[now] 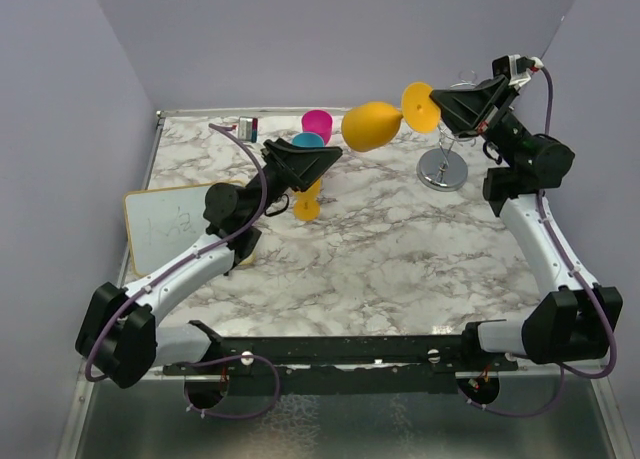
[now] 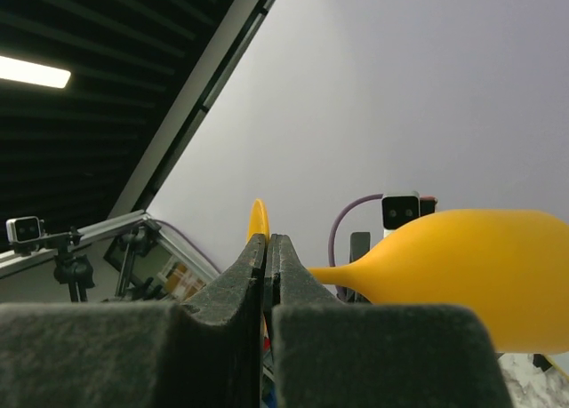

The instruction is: Take the wine glass off the wine glass rack

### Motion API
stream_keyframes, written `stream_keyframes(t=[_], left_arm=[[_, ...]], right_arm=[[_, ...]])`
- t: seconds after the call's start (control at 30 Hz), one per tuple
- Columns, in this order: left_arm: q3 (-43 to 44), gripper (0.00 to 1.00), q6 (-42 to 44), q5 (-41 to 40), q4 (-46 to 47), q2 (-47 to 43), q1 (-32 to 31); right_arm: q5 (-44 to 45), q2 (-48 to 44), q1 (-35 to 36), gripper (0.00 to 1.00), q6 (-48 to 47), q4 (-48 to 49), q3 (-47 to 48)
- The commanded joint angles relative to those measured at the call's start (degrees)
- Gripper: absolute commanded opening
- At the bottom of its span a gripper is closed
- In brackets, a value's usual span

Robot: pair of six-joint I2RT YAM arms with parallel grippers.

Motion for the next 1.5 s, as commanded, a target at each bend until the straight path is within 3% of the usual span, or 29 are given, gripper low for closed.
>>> stream_keyframes(t=[0.0, 0.3, 0.63, 0.83, 1.0, 1.07, 1.17, 1.2, 1.3, 1.47], left_arm=[[2.6, 0.92, -0.1, 1.4, 2.4, 1.8, 0.2], [2.6, 0.88, -10.3, 2.4, 21.0, 7.5, 0.2], [3.7, 0.64, -12.2, 1.8, 28.8, 9.7, -0.6], [4.8, 0.51, -18.2, 1.6, 40.2, 14.7, -0.6], [5.6, 0.42, -18.6, 2.5, 40.9, 15.3, -0.6], [5.9, 0.34, -18.5, 2.7, 40.9, 15.2, -0.5], [6.1, 0.12, -19.1, 2.6, 41.0, 15.0, -0.6], [5.9, 0.08, -19.1, 2.5, 41.0, 14.8, -0.6], [5.0, 0.0, -18.7, 2.5, 41.0, 13.5, -0.6], [2.7, 0.0, -17.2, 3.0, 41.0, 9.8, -0.4]], right_arm=[[2.0, -2.2, 1.5, 0.01, 0.1, -0.6, 2.1], [4.0, -2.7, 3.9, 0.01, 1.9, 0.5, 1.4], [5.0, -0.4, 5.1, 0.01, 6.0, 4.5, 0.3], [5.0, 1.4, 5.5, 0.01, 11.8, 9.5, -1.6], [4.6, 2.6, 5.5, 0.01, 14.3, 11.1, -2.8], [4.5, 2.9, 5.5, 0.01, 14.9, 11.7, -2.7], [4.3, 3.2, 5.5, 0.02, 14.9, 12.1, -2.8], [4.3, 3.2, 5.5, 0.04, 14.8, 12.2, -3.1], [4.8, 3.3, 5.5, 0.32, 13.8, 13.4, -5.2], [3.0, 4.7, 5.4, 0.76, 10.1, 14.0, -7.0]])
